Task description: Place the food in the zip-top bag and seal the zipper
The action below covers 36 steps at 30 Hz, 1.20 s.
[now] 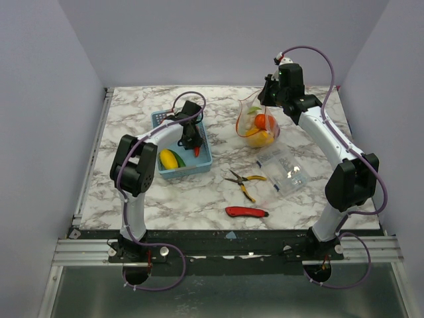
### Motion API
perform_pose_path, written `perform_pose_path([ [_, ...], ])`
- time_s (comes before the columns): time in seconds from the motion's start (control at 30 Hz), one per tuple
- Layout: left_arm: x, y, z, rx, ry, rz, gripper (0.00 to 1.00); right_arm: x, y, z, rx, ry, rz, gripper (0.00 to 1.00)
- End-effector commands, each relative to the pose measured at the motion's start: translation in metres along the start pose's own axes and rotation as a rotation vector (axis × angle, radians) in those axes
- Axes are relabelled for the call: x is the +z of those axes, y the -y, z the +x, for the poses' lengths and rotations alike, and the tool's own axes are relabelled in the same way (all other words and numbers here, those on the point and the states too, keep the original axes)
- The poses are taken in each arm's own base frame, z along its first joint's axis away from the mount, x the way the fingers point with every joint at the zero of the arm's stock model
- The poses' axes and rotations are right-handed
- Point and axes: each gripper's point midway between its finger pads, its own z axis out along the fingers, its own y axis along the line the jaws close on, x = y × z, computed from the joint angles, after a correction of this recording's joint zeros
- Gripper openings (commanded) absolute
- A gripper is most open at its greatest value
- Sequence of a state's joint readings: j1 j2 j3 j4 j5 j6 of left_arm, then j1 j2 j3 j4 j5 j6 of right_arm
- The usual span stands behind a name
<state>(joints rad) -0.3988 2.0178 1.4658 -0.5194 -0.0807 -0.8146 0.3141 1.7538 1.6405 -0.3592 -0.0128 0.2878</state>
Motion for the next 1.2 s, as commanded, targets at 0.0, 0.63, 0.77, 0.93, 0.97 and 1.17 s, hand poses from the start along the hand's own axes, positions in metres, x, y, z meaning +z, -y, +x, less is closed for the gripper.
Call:
perform_pose_path([
  [0.0, -0.031, -0.007, -0.012, 0.091, 0.055, -0.007, 0.02, -0.006, -0.009, -0.015, 0.01, 0.05, -0.041, 0.01],
  [0.63, -0.268, 0.093, 0.092, 0.268, -0.424, 1.047, 0.0, -0.004, -0.027, -0.009, -0.065, 0.07, -0.142, 0.01],
  [0.77, -0.292, 0.111, 0.096, 0.173, -0.507, 1.171, 0.0, -0.006, -0.036, -0.008, -0.089, 0.078, -0.17, 0.01],
  [0.93, -0.297, 0.133, 0.083, -0.05, -0.623, 1.304, 0.0, -0.008, -0.042, -0.005, -0.125, 0.079, -0.185, 0.01],
  [0.97, -0.294, 0.136, 0.081, -0.087, -0.649, 1.318, 0.0, -0.009, -0.044, -0.005, -0.131, 0.082, -0.188, 0.01],
  [1.17, -0.285, 0.163, 0.059, -0.274, -0.743, 1.397, 0.0, -0.015, -0.052, -0.006, -0.164, 0.099, -0.211, 0.01],
])
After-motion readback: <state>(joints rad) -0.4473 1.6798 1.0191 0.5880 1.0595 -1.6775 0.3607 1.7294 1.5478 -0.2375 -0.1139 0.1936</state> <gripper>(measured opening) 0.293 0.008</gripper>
